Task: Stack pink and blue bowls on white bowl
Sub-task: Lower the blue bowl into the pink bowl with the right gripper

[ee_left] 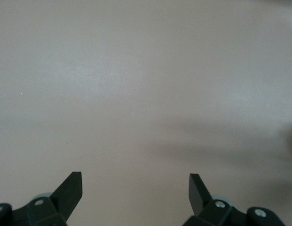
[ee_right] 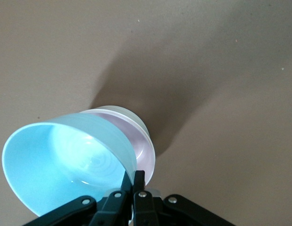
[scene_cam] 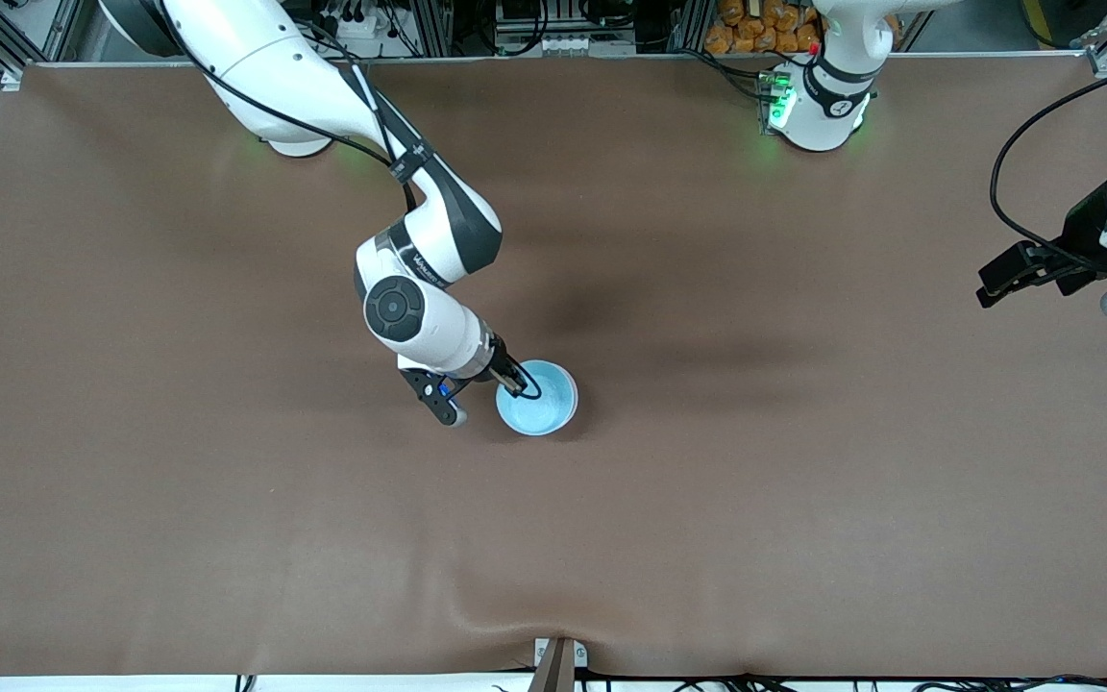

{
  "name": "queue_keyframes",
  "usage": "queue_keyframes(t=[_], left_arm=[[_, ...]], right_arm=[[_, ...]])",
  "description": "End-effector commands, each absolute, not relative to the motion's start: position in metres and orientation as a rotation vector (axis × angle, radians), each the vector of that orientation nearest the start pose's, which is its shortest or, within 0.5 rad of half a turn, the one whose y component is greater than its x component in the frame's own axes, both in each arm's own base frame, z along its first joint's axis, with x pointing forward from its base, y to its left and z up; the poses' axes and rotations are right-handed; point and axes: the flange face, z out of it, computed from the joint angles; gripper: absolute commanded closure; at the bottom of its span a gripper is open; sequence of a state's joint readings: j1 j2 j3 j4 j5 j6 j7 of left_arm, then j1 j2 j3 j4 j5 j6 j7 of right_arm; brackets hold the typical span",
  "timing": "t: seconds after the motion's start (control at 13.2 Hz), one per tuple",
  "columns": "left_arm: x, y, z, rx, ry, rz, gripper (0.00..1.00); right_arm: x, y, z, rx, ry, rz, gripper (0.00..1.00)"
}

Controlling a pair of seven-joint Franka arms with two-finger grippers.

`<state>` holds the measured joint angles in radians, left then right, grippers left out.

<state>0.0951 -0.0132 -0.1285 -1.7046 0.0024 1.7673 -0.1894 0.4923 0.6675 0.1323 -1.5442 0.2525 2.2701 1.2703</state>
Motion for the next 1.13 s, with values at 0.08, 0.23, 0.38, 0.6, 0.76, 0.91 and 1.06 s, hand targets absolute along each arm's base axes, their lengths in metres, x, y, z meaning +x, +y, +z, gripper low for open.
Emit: queue_keyframes(t=[0.08,0.23,0.38,0.6,0.76,0.91,1.06], left_arm=[[0.568,-0.021,0.59,-3.156,-0.22,-0.113,0.0],[0.567,-0.021,0.59,-3.157,-0.218,-0.108,0.0],[0.567,-0.023,0.59,-3.158,-0.208,-0.108,0.0],[0.567,-0.025,0.589,-3.158,-0.203,-0.103,0.0],[0.569,-0.023,0.582,-3.165,-0.164,-0.087,0.0],[0.568,-0.019,0.584,-3.166,-0.149,-0.089,0.0],[0.565,-0.02,0.589,-3.165,-0.151,-0.096,0.0]], right_arm=[[0.579,0.412,0.263,-2.67,1.202,0.272,1.0],[0.579,0.413,0.261,-2.661,1.203,0.268,1.0],[0.579,0.417,0.26,-2.649,1.199,0.254,1.0],[0.583,0.413,0.26,-2.609,1.231,0.285,0.77],[0.588,0.41,0.268,-2.542,1.276,0.334,0.0],[0.6,0.388,0.281,-2.549,1.29,0.354,0.0],[0.608,0.371,0.315,-2.588,1.253,0.375,0.0]])
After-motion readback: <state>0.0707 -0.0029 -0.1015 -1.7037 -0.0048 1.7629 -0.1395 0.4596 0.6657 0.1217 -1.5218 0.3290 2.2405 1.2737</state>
